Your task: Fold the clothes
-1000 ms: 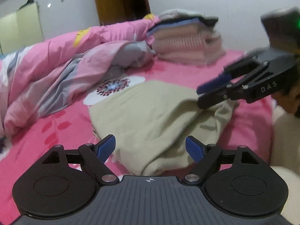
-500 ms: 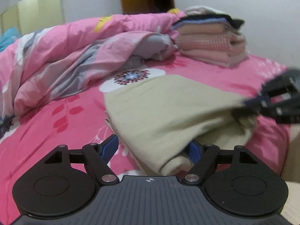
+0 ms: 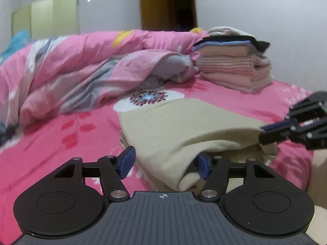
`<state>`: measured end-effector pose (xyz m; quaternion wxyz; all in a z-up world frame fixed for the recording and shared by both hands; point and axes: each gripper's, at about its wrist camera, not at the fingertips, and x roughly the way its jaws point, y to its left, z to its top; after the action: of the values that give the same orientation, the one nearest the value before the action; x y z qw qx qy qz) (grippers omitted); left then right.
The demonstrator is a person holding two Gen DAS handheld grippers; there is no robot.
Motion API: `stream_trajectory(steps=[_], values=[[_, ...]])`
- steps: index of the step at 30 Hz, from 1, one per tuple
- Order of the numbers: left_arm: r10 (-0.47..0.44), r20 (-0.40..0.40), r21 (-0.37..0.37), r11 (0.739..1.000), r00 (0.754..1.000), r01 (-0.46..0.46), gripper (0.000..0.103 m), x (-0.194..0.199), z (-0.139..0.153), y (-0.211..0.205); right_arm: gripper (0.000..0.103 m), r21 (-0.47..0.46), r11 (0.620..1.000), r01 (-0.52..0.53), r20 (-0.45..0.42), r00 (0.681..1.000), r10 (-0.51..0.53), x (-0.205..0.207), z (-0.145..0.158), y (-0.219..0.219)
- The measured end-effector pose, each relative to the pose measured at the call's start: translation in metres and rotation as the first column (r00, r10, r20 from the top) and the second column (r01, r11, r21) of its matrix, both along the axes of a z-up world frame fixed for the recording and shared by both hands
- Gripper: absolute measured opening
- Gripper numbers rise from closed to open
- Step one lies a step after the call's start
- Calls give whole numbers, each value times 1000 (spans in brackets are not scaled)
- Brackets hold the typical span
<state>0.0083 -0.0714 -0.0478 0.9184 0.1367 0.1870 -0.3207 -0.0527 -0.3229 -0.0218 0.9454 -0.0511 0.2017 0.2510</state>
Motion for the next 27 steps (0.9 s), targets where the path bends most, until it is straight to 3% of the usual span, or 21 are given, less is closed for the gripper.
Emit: stream_trajectory(steps=[3, 8, 13, 15, 17, 20, 25, 27], values=[[-12, 29, 38, 999, 1000, 11, 68, 3, -2, -11, 4, 4, 1000, 3, -7, 1000, -3, 4, -2, 4], [-39, 40, 59, 998, 998, 37, 62, 10, -3, -23, 5, -5, 1000, 23, -28, 999, -23, 0, -11, 8], [-89, 114, 119, 990, 989, 75, 62, 4, -3, -36, 5, 106, 993, 49, -20, 999, -47, 1, -9, -3], [-98, 130, 135, 988, 987, 81, 55, 4, -4, -41, 6, 119, 992, 42, -49, 998, -36, 5, -13, -3], [-106, 114, 121, 988, 988, 92, 40, 6, -3, -43, 7, 135, 990, 40, -60, 998, -32, 4, -13, -5], [-94, 95, 74, 993, 991, 87, 24, 11, 1, -41, 11, 203, 978, 44, -84, 996, -28, -3, -11, -14], [-81, 74, 11, 997, 994, 81, 21, 17, 6, -36, 11, 386, 920, 65, -151, 989, -7, -21, -8, -42], [-82, 73, 9, 997, 994, 81, 21, 17, 7, -36, 11, 419, 901, 110, -205, 978, -24, -24, -12, -48]])
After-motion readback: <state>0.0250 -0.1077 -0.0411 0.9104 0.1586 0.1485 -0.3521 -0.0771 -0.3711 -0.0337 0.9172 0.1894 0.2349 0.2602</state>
